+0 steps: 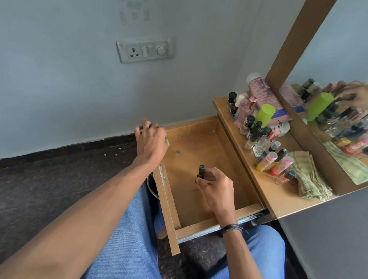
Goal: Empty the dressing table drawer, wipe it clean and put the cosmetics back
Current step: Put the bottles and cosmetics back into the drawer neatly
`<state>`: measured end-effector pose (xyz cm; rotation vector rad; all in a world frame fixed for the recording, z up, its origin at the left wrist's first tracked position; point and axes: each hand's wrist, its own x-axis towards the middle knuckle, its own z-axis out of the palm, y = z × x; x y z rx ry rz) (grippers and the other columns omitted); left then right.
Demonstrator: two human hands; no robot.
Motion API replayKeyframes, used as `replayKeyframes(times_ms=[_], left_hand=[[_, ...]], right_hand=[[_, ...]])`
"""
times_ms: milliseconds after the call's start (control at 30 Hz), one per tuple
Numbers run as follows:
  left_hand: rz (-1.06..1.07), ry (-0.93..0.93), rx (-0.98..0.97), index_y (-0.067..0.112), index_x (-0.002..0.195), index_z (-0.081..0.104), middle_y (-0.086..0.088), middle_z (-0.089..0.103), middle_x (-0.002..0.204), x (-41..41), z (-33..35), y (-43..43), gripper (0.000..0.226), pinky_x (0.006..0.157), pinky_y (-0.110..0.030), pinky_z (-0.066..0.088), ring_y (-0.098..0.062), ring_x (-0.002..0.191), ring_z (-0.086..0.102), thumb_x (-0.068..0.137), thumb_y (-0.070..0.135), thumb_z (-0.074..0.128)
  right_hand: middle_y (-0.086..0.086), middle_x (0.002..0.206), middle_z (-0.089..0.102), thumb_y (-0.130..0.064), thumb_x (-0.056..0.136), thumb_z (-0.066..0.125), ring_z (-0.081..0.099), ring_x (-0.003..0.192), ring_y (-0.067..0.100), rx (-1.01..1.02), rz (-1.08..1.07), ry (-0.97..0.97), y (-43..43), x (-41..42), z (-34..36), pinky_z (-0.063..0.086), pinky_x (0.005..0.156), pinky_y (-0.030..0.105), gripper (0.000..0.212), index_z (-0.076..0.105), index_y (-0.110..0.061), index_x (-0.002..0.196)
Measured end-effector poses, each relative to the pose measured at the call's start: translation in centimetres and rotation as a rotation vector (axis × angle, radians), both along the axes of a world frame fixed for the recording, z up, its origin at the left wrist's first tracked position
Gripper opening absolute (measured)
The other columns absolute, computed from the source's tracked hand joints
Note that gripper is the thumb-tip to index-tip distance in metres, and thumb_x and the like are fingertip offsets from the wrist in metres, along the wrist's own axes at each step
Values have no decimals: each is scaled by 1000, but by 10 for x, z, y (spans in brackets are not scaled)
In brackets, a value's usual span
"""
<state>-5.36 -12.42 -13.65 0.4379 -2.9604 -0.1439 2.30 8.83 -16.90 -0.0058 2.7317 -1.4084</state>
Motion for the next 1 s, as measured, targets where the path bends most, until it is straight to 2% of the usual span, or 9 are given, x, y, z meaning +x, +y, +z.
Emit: replayKeyframes(times_ms=[200,300,400,467,700,833,1000], left_hand=[[-63,-88,-177,17,103,73,-3,73,106,-2,12,4,21,94,-43,36,-33,126,49,84,25,76],[-107,-114,-206,17,99,73,-2,73,97,-3,19,5,13,87,-41,36,-31,109,54,86,20,74],[-121,-97,-194,18,91,72,0,72,89,-4,17,3,6,81,-40,35,-29,96,53,85,16,73],[-123,-73,-174,19,91,72,1,72,88,-4,14,2,10,80,-39,35,-27,93,54,83,15,75],[-81,-19,-157,18,105,70,-2,73,90,-6,9,1,24,81,-39,36,-28,98,58,81,16,75],[-71,15,-138,18,103,69,-2,73,88,-7,6,1,24,78,-38,33,-26,95,59,80,15,77],[-57,33,-72,19,103,65,0,73,88,-8,4,-2,27,82,-38,34,-23,96,56,80,14,78]], right_hand=[[-10,107,71,-21,88,79,67,99,7,2,-11,-4,0,0,-1,58,91,34,27,71,-24,114],[-9,110,71,-23,89,79,66,100,7,17,-11,-18,0,1,-2,59,91,34,27,70,-25,115],[-9,112,70,-23,90,78,66,101,6,32,-3,-15,0,2,-4,59,90,34,26,69,-26,114],[-8,112,70,-24,90,78,66,101,7,39,-1,-14,-1,2,-5,60,90,34,26,69,-26,114],[-9,110,72,-23,89,79,66,99,3,40,-14,-24,-1,0,-6,58,90,28,27,71,-25,114],[-7,110,72,-21,89,78,67,99,6,33,-17,-29,-1,0,-5,56,88,24,28,72,-21,116],[-9,106,71,-21,88,79,67,97,5,26,-18,-49,-2,-2,-5,49,80,13,26,72,-21,114]])
